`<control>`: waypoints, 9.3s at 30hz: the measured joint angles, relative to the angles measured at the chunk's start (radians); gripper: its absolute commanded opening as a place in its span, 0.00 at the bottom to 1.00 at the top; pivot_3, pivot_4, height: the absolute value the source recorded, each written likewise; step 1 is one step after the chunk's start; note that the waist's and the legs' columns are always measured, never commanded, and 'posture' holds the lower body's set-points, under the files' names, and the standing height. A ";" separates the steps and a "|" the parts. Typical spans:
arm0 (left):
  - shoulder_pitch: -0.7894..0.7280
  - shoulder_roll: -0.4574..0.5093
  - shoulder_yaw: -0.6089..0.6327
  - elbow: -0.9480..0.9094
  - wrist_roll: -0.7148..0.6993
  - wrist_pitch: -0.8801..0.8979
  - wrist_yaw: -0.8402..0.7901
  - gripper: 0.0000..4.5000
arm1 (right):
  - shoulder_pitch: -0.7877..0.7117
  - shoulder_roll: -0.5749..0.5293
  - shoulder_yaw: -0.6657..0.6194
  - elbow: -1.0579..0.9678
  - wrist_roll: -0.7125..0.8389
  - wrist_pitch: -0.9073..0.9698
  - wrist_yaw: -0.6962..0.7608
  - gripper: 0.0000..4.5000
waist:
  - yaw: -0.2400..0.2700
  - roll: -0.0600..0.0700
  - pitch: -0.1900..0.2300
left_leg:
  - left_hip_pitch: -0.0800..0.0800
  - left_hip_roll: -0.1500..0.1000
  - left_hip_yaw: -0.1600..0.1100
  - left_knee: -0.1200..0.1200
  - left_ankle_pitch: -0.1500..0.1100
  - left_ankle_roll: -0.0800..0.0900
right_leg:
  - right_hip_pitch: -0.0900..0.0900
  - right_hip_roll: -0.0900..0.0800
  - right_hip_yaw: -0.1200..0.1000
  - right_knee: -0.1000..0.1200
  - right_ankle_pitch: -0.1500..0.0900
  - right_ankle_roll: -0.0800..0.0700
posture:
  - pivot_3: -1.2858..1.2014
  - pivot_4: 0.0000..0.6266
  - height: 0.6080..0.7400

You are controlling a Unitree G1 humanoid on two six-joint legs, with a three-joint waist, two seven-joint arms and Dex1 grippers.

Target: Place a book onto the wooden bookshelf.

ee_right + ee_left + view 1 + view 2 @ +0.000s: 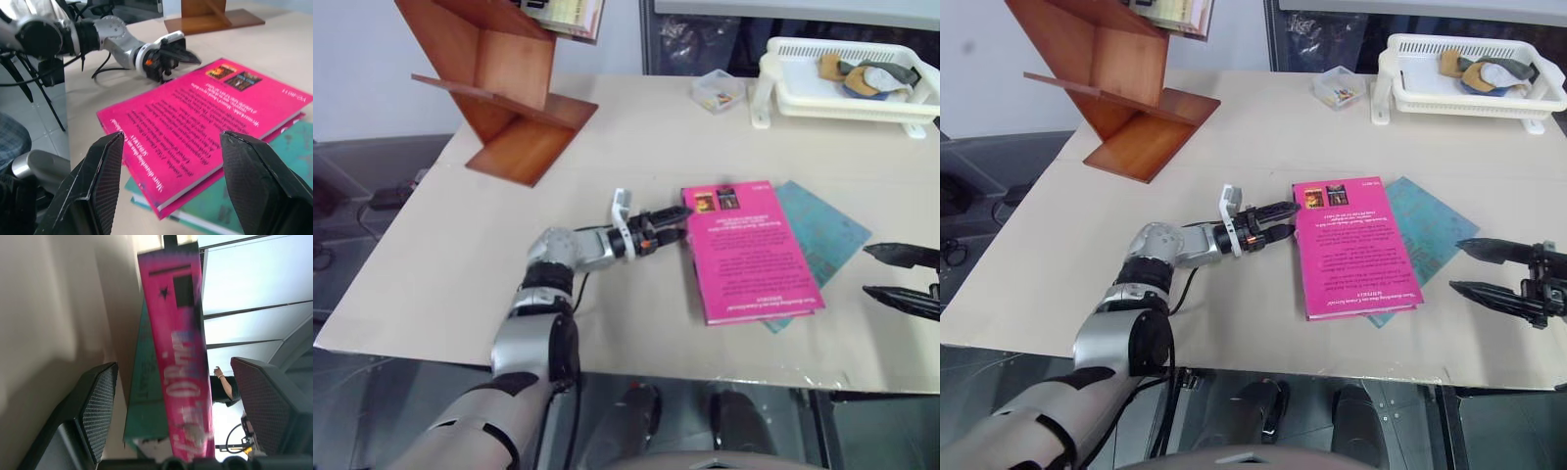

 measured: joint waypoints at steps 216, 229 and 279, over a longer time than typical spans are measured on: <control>-0.448 0.910 -0.666 0.305 1.378 -1.714 0.011 0.97 | -0.776 0.149 0.206 0.518 0.074 0.028 0.073 0.71 | -0.076 -0.001 0.002 | -0.002 0.002 0.013 0.006 -0.004 0.007 | -0.009 0.009 0.015 0.009 0.000 0.001 | 0.52 0.24 1.00; -0.450 0.911 -0.673 0.308 1.389 -1.701 0.027 0.97 | -0.770 0.149 0.201 0.518 0.074 0.027 0.072 0.71 | -0.076 -0.001 0.002 | -0.002 0.002 0.013 0.006 -0.004 0.007 | -0.009 0.009 0.016 0.009 0.000 0.001 | 0.52 0.24 1.00; -0.233 0.759 -0.556 -0.103 1.027 -1.765 -0.388 0.97 | -0.781 0.131 0.203 0.546 0.065 0.034 0.083 0.71 | -0.076 -0.001 0.002 | -0.003 0.002 0.013 0.008 -0.004 0.007 | -0.009 0.009 0.016 0.010 0.000 0.001 | 0.52 0.24 1.00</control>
